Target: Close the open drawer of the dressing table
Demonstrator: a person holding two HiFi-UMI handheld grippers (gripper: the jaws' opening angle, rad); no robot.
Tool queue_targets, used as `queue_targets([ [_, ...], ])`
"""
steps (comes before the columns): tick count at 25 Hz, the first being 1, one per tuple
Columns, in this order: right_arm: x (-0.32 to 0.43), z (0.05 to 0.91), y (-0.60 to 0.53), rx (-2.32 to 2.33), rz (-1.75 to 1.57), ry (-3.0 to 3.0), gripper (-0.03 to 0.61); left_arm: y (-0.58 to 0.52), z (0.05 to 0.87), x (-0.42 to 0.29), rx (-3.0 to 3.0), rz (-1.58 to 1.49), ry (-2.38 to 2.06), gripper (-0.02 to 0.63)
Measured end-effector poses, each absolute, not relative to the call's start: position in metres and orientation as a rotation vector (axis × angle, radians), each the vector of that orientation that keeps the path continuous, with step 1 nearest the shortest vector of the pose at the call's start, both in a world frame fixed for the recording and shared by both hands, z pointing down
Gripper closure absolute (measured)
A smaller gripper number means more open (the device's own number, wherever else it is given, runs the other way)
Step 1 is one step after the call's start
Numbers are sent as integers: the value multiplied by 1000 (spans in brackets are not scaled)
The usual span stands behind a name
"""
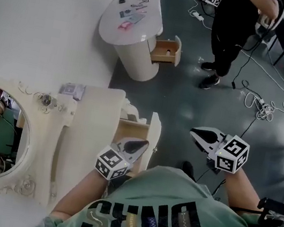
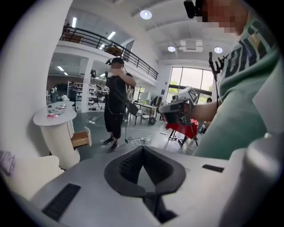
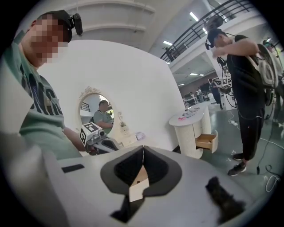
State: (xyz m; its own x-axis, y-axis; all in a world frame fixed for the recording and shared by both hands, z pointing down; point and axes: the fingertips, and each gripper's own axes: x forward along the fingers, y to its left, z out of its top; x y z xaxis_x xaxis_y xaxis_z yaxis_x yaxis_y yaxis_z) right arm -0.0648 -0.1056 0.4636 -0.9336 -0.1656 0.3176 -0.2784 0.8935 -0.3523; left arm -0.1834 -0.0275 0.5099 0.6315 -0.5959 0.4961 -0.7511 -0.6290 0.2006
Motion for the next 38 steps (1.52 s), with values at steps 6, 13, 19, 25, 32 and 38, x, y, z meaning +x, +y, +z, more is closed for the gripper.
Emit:
queue_targets([
  [6,-35,496,-137,313,656,-2780,566,-49,567,-139,2446,901,-927,604],
  [13,-35,541,-142,271,767,-2772,568,-61,636,-126,2424,1345,-755,603],
  [19,-25,570,-141,288,858,-2751,566,-50,702,-127,2354,1801,-481,603],
  [25,-8,591,-139,307,913,-2732,566,-32,754,-128,2208,1982,-247,551],
  [32,19,610,-133,351,962,-2706,566,-14,791,-126,2076,2172,-6,484],
  [38,46,619,-131,393,1000,-2689,567,-6,812,-129,1911,2313,108,470],
])
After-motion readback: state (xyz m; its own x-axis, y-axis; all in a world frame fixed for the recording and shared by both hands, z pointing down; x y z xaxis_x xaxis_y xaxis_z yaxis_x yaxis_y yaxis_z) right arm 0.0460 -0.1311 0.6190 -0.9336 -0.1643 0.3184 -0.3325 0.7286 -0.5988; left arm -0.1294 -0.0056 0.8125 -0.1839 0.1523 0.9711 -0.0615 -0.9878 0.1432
